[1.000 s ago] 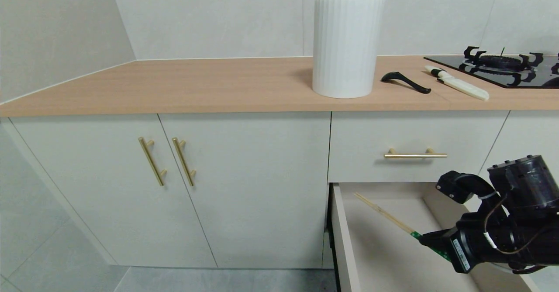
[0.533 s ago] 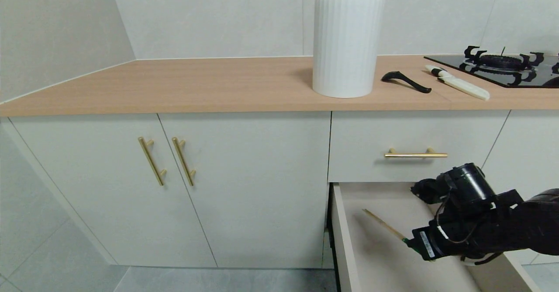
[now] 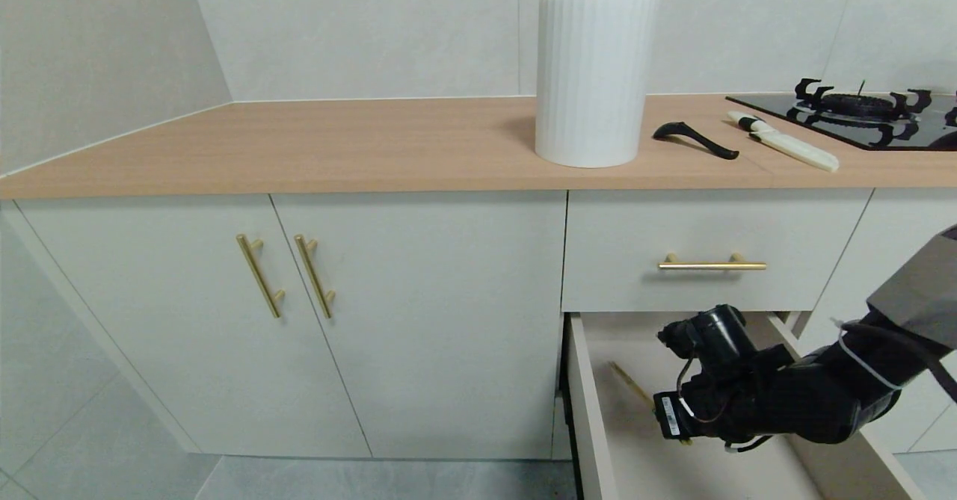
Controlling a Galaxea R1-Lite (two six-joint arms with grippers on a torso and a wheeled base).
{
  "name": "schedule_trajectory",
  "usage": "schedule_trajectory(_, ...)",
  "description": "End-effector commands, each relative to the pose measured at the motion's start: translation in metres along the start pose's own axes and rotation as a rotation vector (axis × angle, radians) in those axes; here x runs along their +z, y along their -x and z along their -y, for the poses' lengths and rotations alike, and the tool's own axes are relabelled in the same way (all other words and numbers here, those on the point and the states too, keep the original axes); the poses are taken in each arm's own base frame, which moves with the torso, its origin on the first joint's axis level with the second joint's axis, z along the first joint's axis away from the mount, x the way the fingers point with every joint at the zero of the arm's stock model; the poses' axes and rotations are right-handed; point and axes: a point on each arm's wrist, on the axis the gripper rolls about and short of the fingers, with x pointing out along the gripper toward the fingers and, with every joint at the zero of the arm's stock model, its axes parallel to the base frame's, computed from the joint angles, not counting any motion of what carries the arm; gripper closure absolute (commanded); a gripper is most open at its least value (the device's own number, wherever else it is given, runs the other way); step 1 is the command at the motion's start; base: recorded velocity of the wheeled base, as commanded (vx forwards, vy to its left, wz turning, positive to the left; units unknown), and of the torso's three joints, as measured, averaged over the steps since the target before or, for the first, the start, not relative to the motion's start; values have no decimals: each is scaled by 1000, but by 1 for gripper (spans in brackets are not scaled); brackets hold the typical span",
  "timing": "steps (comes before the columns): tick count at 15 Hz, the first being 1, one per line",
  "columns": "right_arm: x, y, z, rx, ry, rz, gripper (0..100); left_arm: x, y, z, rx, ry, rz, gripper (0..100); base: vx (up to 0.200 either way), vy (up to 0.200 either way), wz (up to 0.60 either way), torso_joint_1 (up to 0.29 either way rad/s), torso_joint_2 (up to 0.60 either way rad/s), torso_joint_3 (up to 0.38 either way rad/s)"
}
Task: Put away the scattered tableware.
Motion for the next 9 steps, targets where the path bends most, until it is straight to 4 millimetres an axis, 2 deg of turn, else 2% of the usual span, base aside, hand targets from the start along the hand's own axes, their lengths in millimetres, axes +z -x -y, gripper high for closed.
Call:
schedule_trajectory(1,-13,-23,-2,-29,12,-51,100,0,0,0,0,1,-2,0,0,0,0,0,0,0)
schedule_trajectory(6,-31,-52,-12,-50,29,-124,100,0,0,0,0,1,-2,0,0,0,0,0,0,0)
schedule_trajectory(9,-36,-60,-11,-99,37,-136,100,0,0,0,0,1,-2,0,0,0,0,0,0,0)
